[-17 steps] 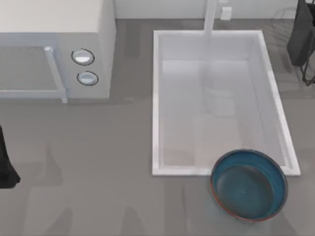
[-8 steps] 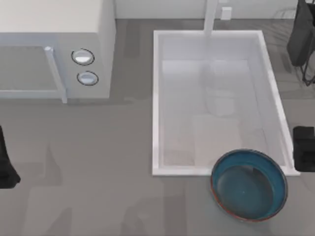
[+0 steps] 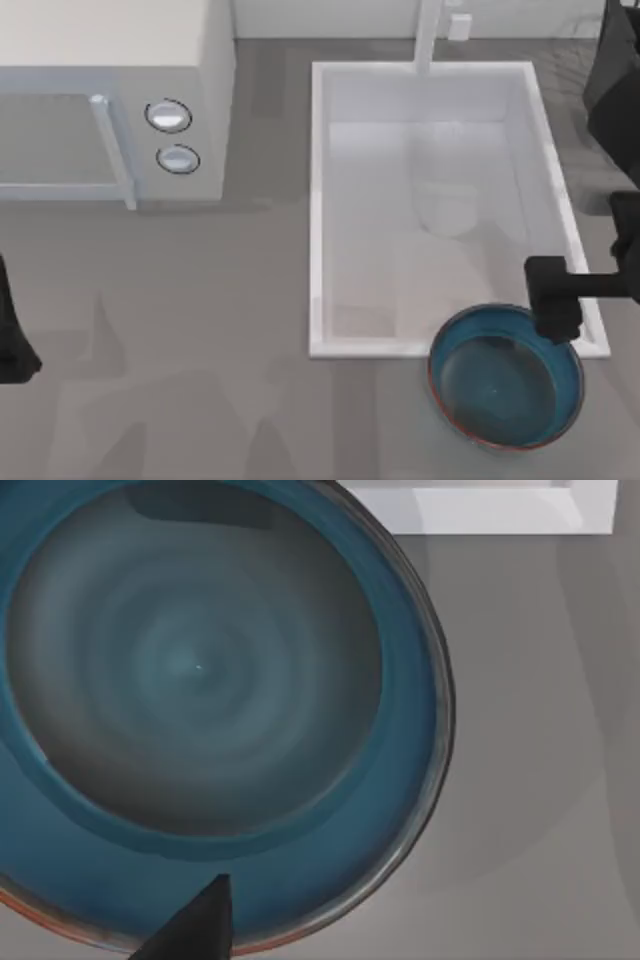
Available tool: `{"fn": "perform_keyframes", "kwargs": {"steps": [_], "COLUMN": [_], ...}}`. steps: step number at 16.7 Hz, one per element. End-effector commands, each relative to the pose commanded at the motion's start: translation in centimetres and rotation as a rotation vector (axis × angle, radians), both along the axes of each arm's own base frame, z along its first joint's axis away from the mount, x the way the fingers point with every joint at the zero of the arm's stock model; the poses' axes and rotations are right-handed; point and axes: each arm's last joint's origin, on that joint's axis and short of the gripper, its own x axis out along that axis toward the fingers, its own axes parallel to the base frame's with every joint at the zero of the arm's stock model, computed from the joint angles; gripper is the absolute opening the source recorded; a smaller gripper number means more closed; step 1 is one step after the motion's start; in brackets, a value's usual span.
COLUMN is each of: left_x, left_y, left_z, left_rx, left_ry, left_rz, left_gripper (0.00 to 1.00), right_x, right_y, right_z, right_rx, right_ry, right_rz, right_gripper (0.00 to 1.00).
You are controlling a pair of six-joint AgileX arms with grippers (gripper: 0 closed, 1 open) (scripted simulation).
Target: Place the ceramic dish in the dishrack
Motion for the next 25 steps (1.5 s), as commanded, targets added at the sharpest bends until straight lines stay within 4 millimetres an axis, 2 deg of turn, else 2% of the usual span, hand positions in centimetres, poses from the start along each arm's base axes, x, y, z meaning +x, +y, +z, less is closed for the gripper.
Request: {"fn": "perform_keyframes", "kwargs": {"steps": [7, 9, 16, 18, 22, 25], "left_x": [0.0, 0.0, 0.0, 0.0, 0.0, 0.0], "left_y": [0.0, 0.0, 0.0, 0.0, 0.0, 0.0], "left_z": [0.0, 0.0, 0.0, 0.0, 0.0, 0.0], "left_rx": [0.000, 0.000, 0.000, 0.000, 0.000, 0.000], "left_ry": [0.000, 0.000, 0.000, 0.000, 0.000, 0.000], "left_rz": [0.000, 0.000, 0.000, 0.000, 0.000, 0.000], "left_gripper": [1.00, 1.00, 1.00, 1.00, 1.00, 1.00], "right_x": [0.1, 0.4, 1.0, 0.9, 0.9, 0.9], "right_y": [0.0, 0.1, 0.2, 0.1, 0.1, 0.1], "right_z": [-0.5, -1.9, -9.1, -9.9, -10.0, -10.0], "right_rx": [-0.003, -0.004, -0.001, -0.003, -0.003, -0.003], "right_ry": [0.006, 0.009, 0.001, 0.005, 0.005, 0.005], "right_rz": [-0.002, 0.000, 0.000, 0.000, 0.000, 0.000], "right_gripper": [1.00, 1.00, 1.00, 1.00, 1.00, 0.77]}}
